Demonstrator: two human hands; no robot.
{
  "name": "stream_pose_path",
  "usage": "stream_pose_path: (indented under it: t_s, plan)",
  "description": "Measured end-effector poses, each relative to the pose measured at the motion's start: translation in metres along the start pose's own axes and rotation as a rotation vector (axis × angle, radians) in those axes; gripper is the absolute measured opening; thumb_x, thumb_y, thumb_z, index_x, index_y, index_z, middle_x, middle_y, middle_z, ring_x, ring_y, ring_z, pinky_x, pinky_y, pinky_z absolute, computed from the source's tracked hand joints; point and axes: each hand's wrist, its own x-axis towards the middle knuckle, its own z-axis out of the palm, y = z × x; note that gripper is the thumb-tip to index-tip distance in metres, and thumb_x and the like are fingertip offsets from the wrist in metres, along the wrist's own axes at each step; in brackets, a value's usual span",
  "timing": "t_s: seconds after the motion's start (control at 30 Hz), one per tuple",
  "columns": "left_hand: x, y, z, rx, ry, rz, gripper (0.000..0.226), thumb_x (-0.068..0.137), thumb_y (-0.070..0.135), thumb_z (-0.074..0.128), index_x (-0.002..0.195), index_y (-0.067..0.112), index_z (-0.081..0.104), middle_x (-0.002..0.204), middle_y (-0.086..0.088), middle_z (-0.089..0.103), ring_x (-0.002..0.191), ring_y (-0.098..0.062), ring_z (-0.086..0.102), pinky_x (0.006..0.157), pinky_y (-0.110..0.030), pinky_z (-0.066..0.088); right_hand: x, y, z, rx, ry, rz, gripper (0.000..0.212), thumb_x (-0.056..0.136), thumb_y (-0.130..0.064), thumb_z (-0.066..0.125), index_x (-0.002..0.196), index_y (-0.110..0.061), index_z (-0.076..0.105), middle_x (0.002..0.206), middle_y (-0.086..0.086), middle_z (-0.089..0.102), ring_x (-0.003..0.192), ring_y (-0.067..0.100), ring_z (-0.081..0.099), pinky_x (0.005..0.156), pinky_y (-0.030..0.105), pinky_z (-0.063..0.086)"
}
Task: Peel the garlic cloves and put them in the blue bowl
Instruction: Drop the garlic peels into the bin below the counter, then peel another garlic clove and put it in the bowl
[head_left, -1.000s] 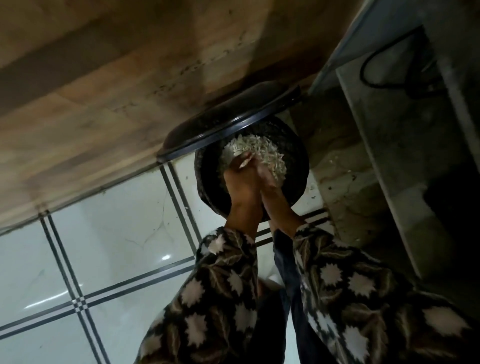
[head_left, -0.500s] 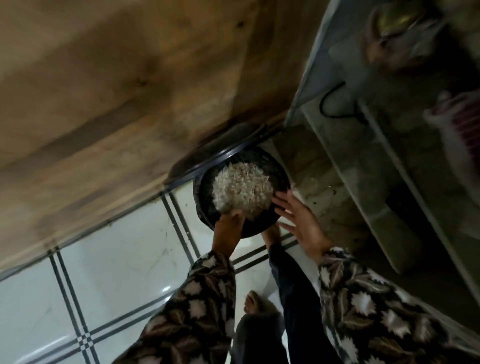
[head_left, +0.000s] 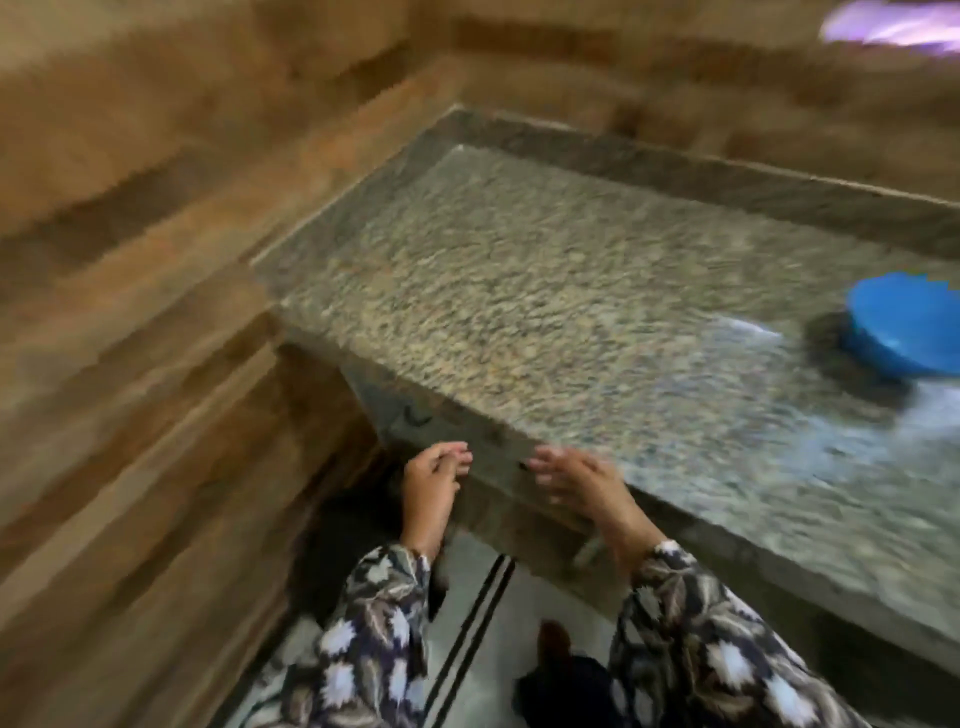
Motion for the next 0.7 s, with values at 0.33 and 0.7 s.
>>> stream_pose_path:
  t_s: [0.33, 0.7]
  plan:
    - [-0.062, 0.058, 0.267, 0.440, -0.586, 0.312, 0.023, 0.089, 0.003, 0.056, 0.110, 0.003, 0.066, 0.094, -0.008, 0.069, 0.081, -0.016, 0.062, 0.069, -0.021, 0.048, -0.074, 0.006, -0.256, -0.067, 0.866, -0.279, 0.014, 0.091, -0.011, 0.054, 0.100, -0.011, 0.065, 0.102, 0.010, 0.066, 0.097, 0.021, 0.061, 0.082, 0.030, 0.046]
    - [-0.070, 0.066, 0.406, 0.593, -0.257, 0.816, 0.022, 0.078, -0.008, 0.063, 0.095, 0.002, 0.073, 0.098, -0.013, 0.071, 0.093, -0.024, 0.065, 0.088, -0.025, 0.043, -0.109, 0.035, -0.451, -0.690, 0.958, -0.009, 0.053, 0.082, -0.034, 0.066, 0.130, -0.015, 0.050, 0.125, 0.010, 0.052, 0.116, 0.027, 0.044, 0.094, 0.034, 0.036]
